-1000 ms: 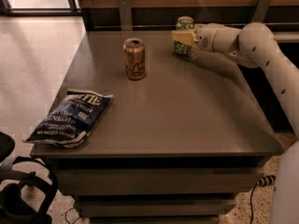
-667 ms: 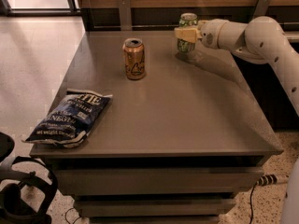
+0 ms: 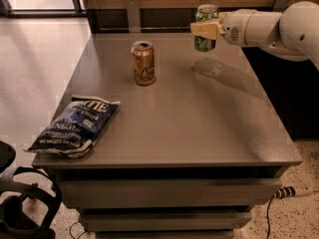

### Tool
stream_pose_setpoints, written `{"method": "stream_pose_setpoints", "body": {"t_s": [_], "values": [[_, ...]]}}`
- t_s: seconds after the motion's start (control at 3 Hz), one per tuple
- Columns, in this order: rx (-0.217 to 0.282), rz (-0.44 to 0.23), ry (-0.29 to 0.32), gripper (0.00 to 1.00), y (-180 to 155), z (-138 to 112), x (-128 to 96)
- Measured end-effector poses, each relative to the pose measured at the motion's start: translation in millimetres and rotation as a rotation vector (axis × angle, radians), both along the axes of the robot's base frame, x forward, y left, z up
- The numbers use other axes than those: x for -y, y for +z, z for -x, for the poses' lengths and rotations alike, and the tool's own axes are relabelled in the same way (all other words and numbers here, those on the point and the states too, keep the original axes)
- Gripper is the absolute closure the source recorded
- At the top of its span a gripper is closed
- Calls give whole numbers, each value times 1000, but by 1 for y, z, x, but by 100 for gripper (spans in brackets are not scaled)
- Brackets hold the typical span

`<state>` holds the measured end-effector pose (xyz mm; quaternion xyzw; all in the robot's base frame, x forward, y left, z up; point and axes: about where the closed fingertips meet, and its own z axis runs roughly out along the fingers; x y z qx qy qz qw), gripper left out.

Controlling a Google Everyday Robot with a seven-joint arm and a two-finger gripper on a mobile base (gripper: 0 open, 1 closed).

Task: Move green can near blue chip bag

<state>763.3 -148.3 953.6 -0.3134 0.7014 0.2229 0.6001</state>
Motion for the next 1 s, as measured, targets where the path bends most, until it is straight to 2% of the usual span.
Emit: {"method": "stream_pose_setpoints", "body": {"t_s": [0.33, 1.0], "values": [[12, 5, 31, 100, 14, 31, -10], [3, -33, 94, 100, 15, 100, -27]]}}
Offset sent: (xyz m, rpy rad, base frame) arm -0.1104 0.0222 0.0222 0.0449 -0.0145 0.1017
